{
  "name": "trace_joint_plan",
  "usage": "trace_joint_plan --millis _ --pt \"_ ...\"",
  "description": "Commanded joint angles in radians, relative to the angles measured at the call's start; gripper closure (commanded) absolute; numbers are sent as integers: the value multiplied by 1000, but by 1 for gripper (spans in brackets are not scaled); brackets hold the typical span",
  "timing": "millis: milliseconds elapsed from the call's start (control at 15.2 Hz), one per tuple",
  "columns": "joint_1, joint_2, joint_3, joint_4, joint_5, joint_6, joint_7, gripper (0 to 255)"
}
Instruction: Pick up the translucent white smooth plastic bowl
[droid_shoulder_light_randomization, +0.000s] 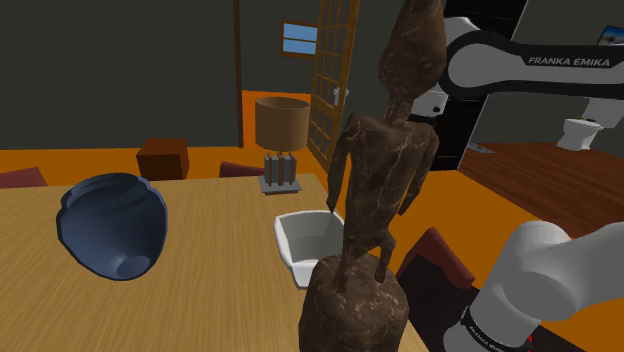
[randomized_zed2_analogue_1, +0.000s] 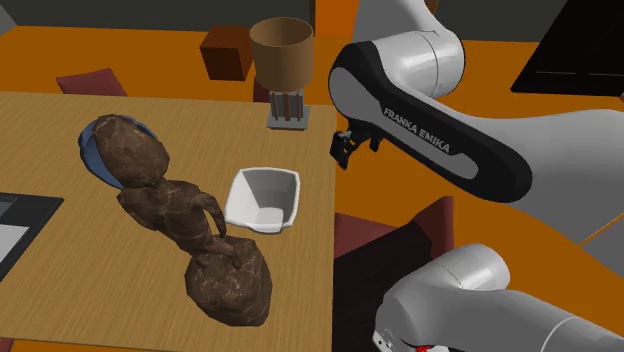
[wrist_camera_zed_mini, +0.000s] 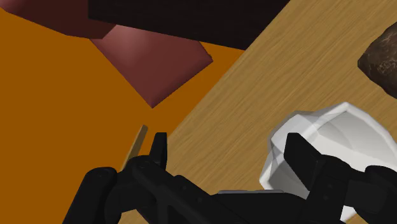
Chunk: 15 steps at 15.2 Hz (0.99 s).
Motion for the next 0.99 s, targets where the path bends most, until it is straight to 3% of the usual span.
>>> trace_joint_plan --millis 0,462,924 --pt "0 0 0 0 0 0 0 0" --pt "64 160 8 -37 117 240 -20 0" --pt "140 359 18 -8 249 458 -74 0"
